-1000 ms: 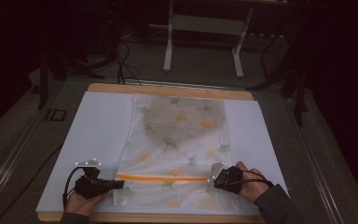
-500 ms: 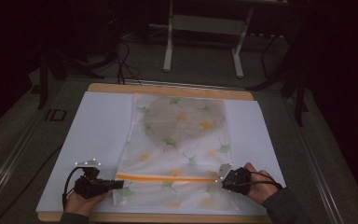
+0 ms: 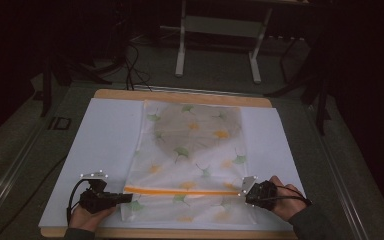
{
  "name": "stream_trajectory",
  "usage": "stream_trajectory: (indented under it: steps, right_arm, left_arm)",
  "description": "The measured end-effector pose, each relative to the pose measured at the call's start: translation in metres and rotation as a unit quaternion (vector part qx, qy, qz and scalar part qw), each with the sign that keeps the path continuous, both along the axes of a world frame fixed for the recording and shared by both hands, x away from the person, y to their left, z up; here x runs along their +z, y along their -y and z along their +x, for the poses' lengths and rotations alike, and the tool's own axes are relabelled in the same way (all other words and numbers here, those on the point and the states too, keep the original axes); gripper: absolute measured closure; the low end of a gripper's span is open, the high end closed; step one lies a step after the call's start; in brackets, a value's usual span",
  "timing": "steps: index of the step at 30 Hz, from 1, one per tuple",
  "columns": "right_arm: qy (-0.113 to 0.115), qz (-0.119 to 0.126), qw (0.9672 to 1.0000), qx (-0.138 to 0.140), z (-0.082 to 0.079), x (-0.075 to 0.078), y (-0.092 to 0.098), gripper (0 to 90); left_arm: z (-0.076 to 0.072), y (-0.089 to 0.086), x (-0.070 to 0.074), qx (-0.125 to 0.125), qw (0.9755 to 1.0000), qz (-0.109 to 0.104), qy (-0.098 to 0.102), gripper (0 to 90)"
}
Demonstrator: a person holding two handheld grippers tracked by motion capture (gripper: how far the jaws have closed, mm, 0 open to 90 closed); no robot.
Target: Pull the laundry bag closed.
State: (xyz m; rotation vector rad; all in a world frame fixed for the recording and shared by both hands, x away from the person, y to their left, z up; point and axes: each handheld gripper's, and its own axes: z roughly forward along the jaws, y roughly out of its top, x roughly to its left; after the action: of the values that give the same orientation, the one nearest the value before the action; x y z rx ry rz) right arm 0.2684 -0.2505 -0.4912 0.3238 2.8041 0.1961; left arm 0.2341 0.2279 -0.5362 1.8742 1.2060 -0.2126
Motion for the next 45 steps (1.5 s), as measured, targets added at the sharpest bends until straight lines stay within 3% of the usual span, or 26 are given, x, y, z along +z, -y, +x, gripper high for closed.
stream_trajectory:
  steps: [12,21,23,29,38,40,42,43,45]
  right_arm:
    - [-0.001,0.027,0.9995,-0.014,-0.004,-0.003,0.008,90.0]
    - [-0.001,0.079,0.9962,-0.038,-0.011,-0.007,0.022,90.0]
    - [0.004,0.093,0.9946,-0.046,-0.012,-0.008,0.025,88.0]
    - [0.003,0.152,0.9847,-0.085,-0.014,-0.012,0.039,70.6]
    - [-0.008,0.238,0.9632,-0.125,-0.015,-0.011,0.054,56.2]
    - [-0.014,0.247,0.9592,-0.136,-0.014,-0.012,0.055,54.8]
    - [-0.018,0.251,0.9581,-0.137,-0.012,-0.012,0.055,54.5]
    - [-0.021,0.265,0.9529,-0.147,-0.011,-0.016,0.056,52.0]
    - [-0.021,0.274,0.9492,-0.154,-0.011,-0.018,0.056,50.3]
  left_arm:
    - [-0.001,0.001,-0.003,-0.004,1.0,0.001,-0.007,88.5]
    - [-0.003,0.006,-0.006,-0.009,0.9998,0.009,-0.016,87.9]
    - [-0.004,0.005,-0.006,-0.01,0.9995,0.025,-0.014,83.4]
    - [-0.004,-0.002,-0.005,0.001,0.9997,0.026,-0.004,71.0]
    - [-0.006,-0.013,0.001,0.029,0.9989,0.028,0.024,61.6]
    - [-0.007,-0.015,0.002,0.035,0.9981,0.039,0.034,57.3]
    - [-0.007,-0.016,0.002,0.036,0.9977,0.043,0.039,56.5]
    - [-0.007,-0.017,0.004,0.043,0.9957,0.057,0.059,55.5]
    - [-0.007,-0.019,0.005,0.053,0.9943,0.062,0.069,54.6]
